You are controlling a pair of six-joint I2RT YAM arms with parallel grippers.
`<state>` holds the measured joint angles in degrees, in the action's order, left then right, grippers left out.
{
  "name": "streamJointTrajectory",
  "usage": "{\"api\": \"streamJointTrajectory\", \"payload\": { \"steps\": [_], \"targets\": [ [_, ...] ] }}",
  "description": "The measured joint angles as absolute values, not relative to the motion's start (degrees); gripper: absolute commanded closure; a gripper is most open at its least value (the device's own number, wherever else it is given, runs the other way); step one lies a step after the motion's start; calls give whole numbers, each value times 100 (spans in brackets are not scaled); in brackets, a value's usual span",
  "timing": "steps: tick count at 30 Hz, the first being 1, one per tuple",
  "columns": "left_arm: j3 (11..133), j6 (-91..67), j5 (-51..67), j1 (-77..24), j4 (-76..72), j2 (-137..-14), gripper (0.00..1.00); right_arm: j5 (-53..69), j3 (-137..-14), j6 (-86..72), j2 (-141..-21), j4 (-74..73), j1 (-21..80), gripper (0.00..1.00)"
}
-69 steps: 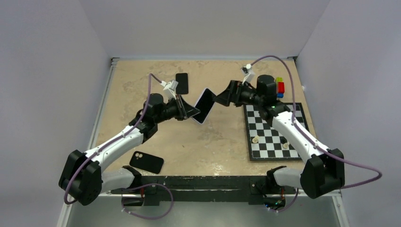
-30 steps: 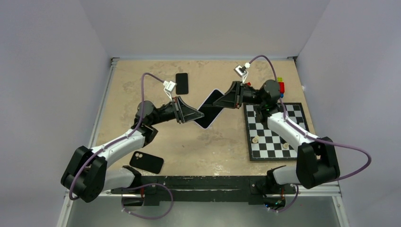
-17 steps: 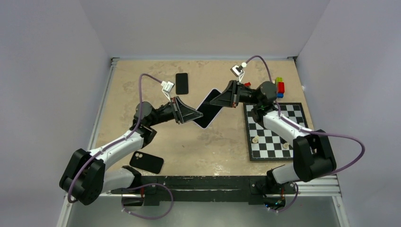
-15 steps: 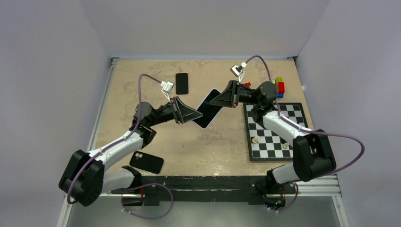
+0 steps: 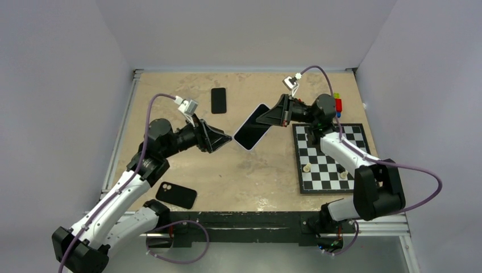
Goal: Take the phone out of the phone case
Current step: Pick up the phone at the center of the board, then remove the phone case from the phone.
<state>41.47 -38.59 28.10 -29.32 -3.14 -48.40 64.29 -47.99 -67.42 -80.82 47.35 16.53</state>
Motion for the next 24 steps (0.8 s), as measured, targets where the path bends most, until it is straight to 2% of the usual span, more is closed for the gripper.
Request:
{"api": "streamJointTrajectory", "payload": {
  "steps": [2, 6, 13, 21, 24],
  "targets": [
    [4370, -3452, 2836, -2932, 132, -4838, 48, 6493, -4831, -6696, -8053, 4703, 1653, 100],
    [4547, -2939, 3197, -2932, 578, -4995, 49, 6665, -4930, -6525, -7891, 4519, 1656, 100],
    [4678, -2954, 4351, -2932, 423, -5817, 60, 6897, -5100, -6274, -7596, 4327, 1660, 100],
    [4683, -3291, 5109, -2932, -224, -6141, 48, 7004, -5100, -5909, -7540, 3942, 1660, 100],
    [4683, -3341, 5319, -2932, -375, -6097, 49, 7008, -5100, -5817, -7531, 3854, 1660, 100]
  ]
}}
